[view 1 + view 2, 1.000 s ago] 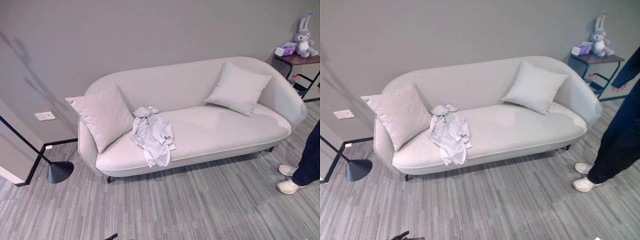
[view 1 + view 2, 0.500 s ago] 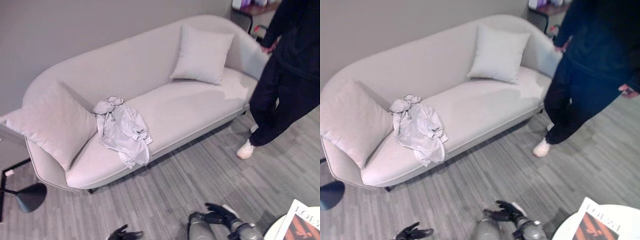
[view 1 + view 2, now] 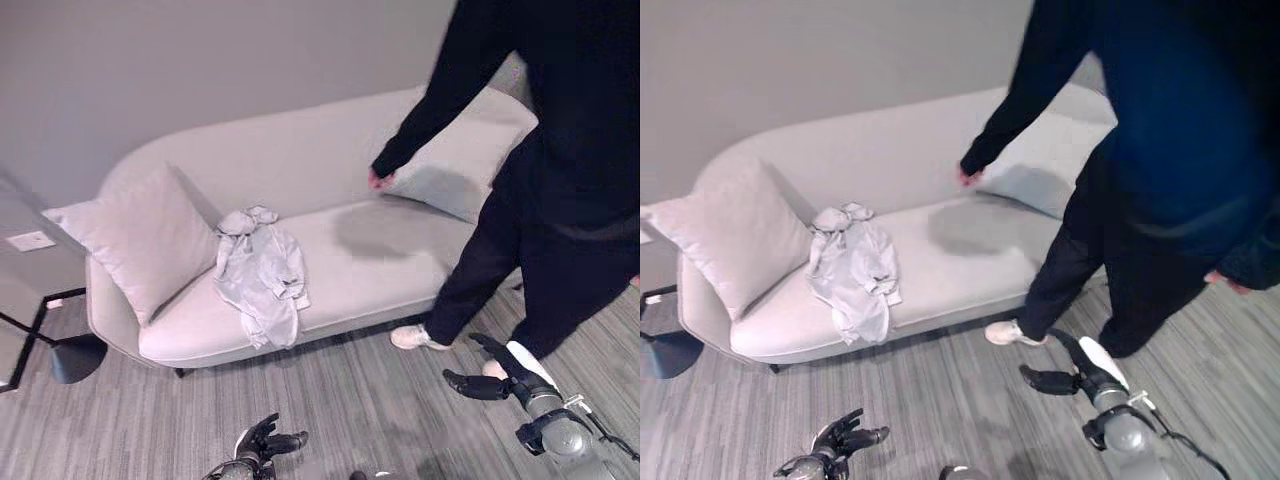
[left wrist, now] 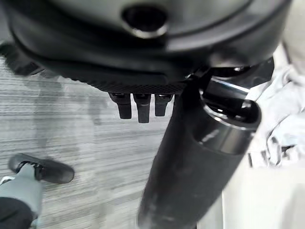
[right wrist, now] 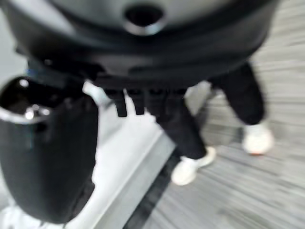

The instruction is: Hang the clothes on the sofa on the clothes rack.

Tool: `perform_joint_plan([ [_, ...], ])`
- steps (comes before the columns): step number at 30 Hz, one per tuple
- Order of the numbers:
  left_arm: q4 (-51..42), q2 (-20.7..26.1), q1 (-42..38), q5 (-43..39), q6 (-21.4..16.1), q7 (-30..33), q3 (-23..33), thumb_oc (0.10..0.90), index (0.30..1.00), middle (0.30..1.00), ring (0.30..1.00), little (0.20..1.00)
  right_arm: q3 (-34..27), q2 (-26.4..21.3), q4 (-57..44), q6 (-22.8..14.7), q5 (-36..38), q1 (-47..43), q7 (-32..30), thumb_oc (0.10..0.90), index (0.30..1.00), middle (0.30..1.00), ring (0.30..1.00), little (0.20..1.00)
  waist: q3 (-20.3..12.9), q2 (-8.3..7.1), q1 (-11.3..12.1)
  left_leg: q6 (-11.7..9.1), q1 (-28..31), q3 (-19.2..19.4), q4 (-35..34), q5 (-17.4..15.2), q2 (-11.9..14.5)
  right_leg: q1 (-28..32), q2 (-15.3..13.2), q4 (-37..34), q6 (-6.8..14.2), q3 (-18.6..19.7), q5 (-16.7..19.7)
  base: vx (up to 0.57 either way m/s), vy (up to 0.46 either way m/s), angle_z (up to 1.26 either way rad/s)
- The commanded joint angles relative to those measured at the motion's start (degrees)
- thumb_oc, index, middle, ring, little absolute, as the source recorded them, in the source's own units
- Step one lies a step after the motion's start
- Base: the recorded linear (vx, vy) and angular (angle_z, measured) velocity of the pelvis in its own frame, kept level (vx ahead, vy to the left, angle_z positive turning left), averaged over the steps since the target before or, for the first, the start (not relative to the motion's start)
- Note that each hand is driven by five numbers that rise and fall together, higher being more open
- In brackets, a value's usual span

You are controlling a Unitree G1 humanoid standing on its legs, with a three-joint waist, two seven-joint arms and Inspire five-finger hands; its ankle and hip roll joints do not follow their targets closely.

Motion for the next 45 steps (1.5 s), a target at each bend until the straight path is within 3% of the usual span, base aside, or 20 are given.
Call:
perform_joint_plan([
  [1, 1.4, 0.5, -2.7, 0.7, -2.6, 2.8, 3.0, 0.8, 0.9, 0.9, 0.9, 0.9, -2.6, -3.7, -2.5, -4.2, -0.4, -4.9, -3.7, 0.8, 0.9, 0.9, 0.9, 0.9, 0.4, 0.16, 0.5, -1.6, 2.7, -1.3, -4.3, -4.3, 3.4, 3.8, -12.0, -5.6, 11.0, 5.8, 3.1, 0.27, 0.313, 0.49],
  [3, 1.6, 1.3, -2.1, 3.2, -2.7, 2.9, 2.1, 0.8, 0.9, 0.9, 0.9, 0.9, -2.6, -4.8, -0.1, -3.4, -1.7, -6.4, -5.1, 0.8, 0.9, 0.9, 0.9, 0.9, -0.4, 1.21, 1.4, -1.1, 1.9, 2.1, -3.6, -6.0, 1.9, 6.5, -13.9, -5.5, 11.8, 6.1, 3.3, 0.53, 0.319, 0.52],
  [8, 0.9, 3.9, -3.9, 7.9, -2.8, 3.3, -0.1, 0.8, 0.9, 0.9, 0.9, 0.9, -2.1, -3.8, 3.2, -3.4, -1.5, -10.6, -7.2, 0.8, 0.9, 0.9, 0.9, 0.9, -1.2, -0.25, 2.9, 0.9, -0.1, 3.1, -3.4, -9.8, -2.8, 6.5, -18.2, -4.3, 13.8, 5.2, 5.6, 0.31, 0.174, -0.08],
  [12, 0.4, 6.0, -5.5, 11.4, -2.6, 2.5, -1.3, 0.8, 0.9, 0.9, 0.9, 0.9, -0.9, -3.6, 4.3, -3.6, -0.8, -14.5, -7.1, 0.8, 0.9, 0.9, 0.9, 0.9, -1.7, -1.73, 3.8, 3.8, 1.0, 4.8, -4.9, -12.1, -8.0, 2.6, -22.2, 1.0, 15.9, 5.0, 11.0, 0.23, 0.205, -0.15],
  [13, 0.5, 6.9, -6.1, 12.0, -2.2, 2.1, -1.2, 0.8, 0.9, 0.9, 0.9, 0.9, -0.8, -3.6, 3.9, -3.7, -0.1, -15.7, -6.6, 0.8, 0.9, 0.9, 0.9, 0.9, -1.4, -2.34, 3.6, 5.5, 2.5, 5.5, -6.1, -13.5, -10.9, -0.1, -24.4, 6.0, 16.6, 5.7, 14.7, 0.11, 0.135, 0.12],
  [16, 0.8, 7.7, -6.1, 11.3, -2.0, 1.7, -0.4, 0.8, 0.9, 0.9, 0.9, 0.9, 0.3, -3.7, 3.6, -3.9, 0.9, -18.0, -5.9, 0.8, 0.9, 0.9, 0.9, 0.9, -0.9, -2.52, 3.9, 7.0, 4.1, 7.3, -6.9, -15.3, -13.0, -2.5, -26.7, 10.2, 16.9, 3.4, 18.3, 0.16, 0.146, 0.26],
  [17, 0.8, 8.4, -6.6, 9.8, -2.0, 1.6, 0.2, 0.8, 0.9, 0.9, 0.9, 0.9, 1.2, -3.3, 3.0, -4.0, 1.8, -19.1, -5.3, 0.8, 0.9, 0.9, 0.9, 0.9, 0.0, -2.5, 3.4, 7.4, 4.6, 7.2, -7.0, -16.2, -13.6, -6.5, -25.6, 14.7, 16.7, 4.2, 17.8, 0.19, 0.08, 0.01],
  [19, 1.2, 9.2, -7.4, 9.0, -2.0, 2.1, 1.3, 0.8, 0.9, 0.9, 0.9, 0.9, 1.4, -4.4, 1.5, -4.4, 2.4, -20.4, -5.1, 0.8, 0.9, 0.9, 0.9, 0.9, 2.0, -2.44, 2.1, 6.8, 6.1, 8.3, -7.1, -16.6, -13.0, -12.0, -18.8, 12.3, 15.5, 6.5, 12.3, 0.13, -0.039, -0.13],
  [20, 1.3, 9.2, -7.5, 9.0, -2.1, 2.1, 1.4, 0.8, 0.9, 0.9, 0.9, 0.9, 1.4, -4.4, 1.5, -4.4, 2.4, -20.5, -5.1, 0.8, 0.9, 0.9, 0.9, 0.9, 2.0, -2.28, 2.2, 6.6, 6.1, 8.4, -7.1, -16.6, -12.7, -12.0, -18.5, 12.3, 15.3, 6.5, 12.2, 0.1, -0.13, -0.03],
  [21, 1.7, 9.3, -7.7, 9.6, -2.1, 2.1, 1.5, 0.8, 0.9, 0.9, 0.9, 0.9, 0.6, -5.5, 1.4, -4.6, 2.7, -20.2, -5.7, 0.8, 0.9, 0.9, 0.9, 0.9, 2.9, -2.5, 1.4, 6.3, 7.2, 8.6, -7.2, -17.6, -13.5, -14.4, -15.4, 8.2, 14.9, 6.4, 11.7, 0.12, -0.154, -0.23],
  [25, 2.3, 8.7, -8.5, 10.9, -2.0, 2.4, 2.0, 0.8, 0.9, 0.9, 0.9, 0.9, -1.6, -6.6, 0.9, -3.9, 1.3, -17.2, -6.6, 0.8, 0.9, 0.9, 0.9, 0.9, 3.2, -2.74, 0.3, 6.1, 8.6, 6.4, -7.2, -19.9, -14.5, -14.4, -13.5, 0.1, 15.0, 7.8, 13.4, 0.11, -0.156, 0.15],
  [29, 0.2, 6.4, -5.3, 8.3, -2.6, 1.7, 2.4, 0.8, 0.9, 0.9, 0.9, 0.9, -5.0, -6.9, 2.3, -4.0, 1.5, -11.7, -6.7, 0.8, 0.9, 0.9, 0.9, 0.9, 1.4, -2.38, 1.8, 4.8, 8.3, 4.2, 0.3, -22.5, -11.4, -9.9, -10.5, -0.9, 12.7, 5.8, 11.0, 0.19, -0.377, 0.44],
  [31, -1.6, 5.4, -5.2, 7.3, -2.5, 1.2, 0.3, 0.8, 0.9, 0.9, 0.9, 0.9, -6.8, -7.3, 1.9, -5.2, 4.0, -10.4, -6.8, 0.8, 0.9, 0.9, 0.9, 0.9, 2.3, -3.13, 2.5, 1.6, 4.2, 2.8, 12.8, -19.6, -5.4, -5.6, -9.0, -1.1, 9.8, 4.3, 7.5, 0.17, -0.379, 0.47],
  [32, -1.6, 5.4, -5.2, 7.3, -2.4, 1.2, 0.2, 0.8, 0.9, 0.9, 0.9, 0.9, -6.9, -7.3, 1.9, -5.3, 4.1, -10.3, -6.7, 0.8, 0.9, 0.9, 0.9, 0.9, 2.4, -2.96, 2.4, 1.3, 4.0, 2.5, 13.5, -19.8, -4.8, -5.4, -8.7, -1.1, 9.5, 4.1, 7.3, 0.13, -0.217, 0.77],
  [34, -3.3, 5.0, -5.4, 6.0, -2.9, 1.4, -0.7, 0.8, 0.9, 0.9, 0.9, 0.9, -6.5, -7.6, 1.9, -5.6, 4.6, -10.3, -6.3, 0.8, 0.9, 0.9, 0.9, 0.9, 4.0, -3.36, 3.4, -0.8, 1.5, -1.0, 20.2, -15.5, -1.7, -2.3, -7.0, -1.1, 6.9, 3.8, 4.5, 0.14, -0.147, 0.49],
  [37, -4.6, 5.1, -4.1, 5.3, -3.0, 1.4, 0.2, 0.8, 0.9, 0.9, 0.9, 0.9, -4.1, -6.8, 2.9, -5.8, 3.3, -10.9, -6.3, 0.8, 0.9, 0.9, 0.9, 0.9, 3.0, -3.08, 3.8, -0.6, 2.5, -0.4, 7.2, -13.3, -1.2, -1.2, -7.0, -4.0, 8.0, 3.6, 4.6, 0.18, 0.089, -0.04],
  [39, -3.6, 5.3, -4.4, 4.2, -3.1, 2.2, 1.6, 0.8, 0.9, 0.9, 0.9, 0.9, -2.2, -7.1, 3.2, -5.9, 1.7, -12.8, -6.7, 0.8, 0.9, 0.9, 0.9, 0.9, 2.6, -2.88, 4.6, -0.6, 2.3, -2.9, -1.8, -11.0, -1.1, -2.2, -7.8, -4.5, 9.0, 4.3, 4.3, 0.1, 0.201, -0.16],
  [42, -1.7, 5.1, -5.4, 2.7, -3.3, 3.4, 3.2, 0.8, 0.9, 0.9, 0.9, 0.9, -1.0, -6.6, 3.9, -5.9, 2.8, -14.4, -7.0, 0.8, 0.9, 0.9, 0.9, 0.9, 2.8, -2.42, 4.8, -1.7, 0.5, -3.8, -6.7, -6.5, 1.2, -3.1, -10.0, -4.9, 10.4, 4.7, 4.4, 0.1, 0.194, -0.21],
  [44, -1.0, 5.2, -5.5, 2.8, -3.4, 3.6, 3.7, 0.8, 0.9, 0.9, 0.9, 0.9, -0.5, -6.7, 4.2, -5.8, 3.0, -14.9, -6.9, 0.8, 0.9, 0.9, 0.9, 0.9, 2.8, -2.43, 4.5, -1.7, 0.4, -2.3, -6.9, -5.8, 1.9, -3.3, -10.9, -4.7, 11.1, 5.0, 4.3, 0.2, 0.164, -0.19],
  [45, 0.0, 5.0, -4.7, 3.4, -3.3, 3.5, 4.4, 0.8, 0.9, 0.9, 0.9, 0.9, -0.2, -6.6, 3.6, -5.6, 3.1, -14.9, -6.3, 0.8, 0.9, 0.9, 0.9, 0.9, 2.7, -1.05, 3.8, -1.6, 0.8, 0.4, -7.2, -7.7, 2.2, -2.9, -11.3, -4.3, 11.6, 5.3, 4.1, 0.38, 0.266, -0.2],
])
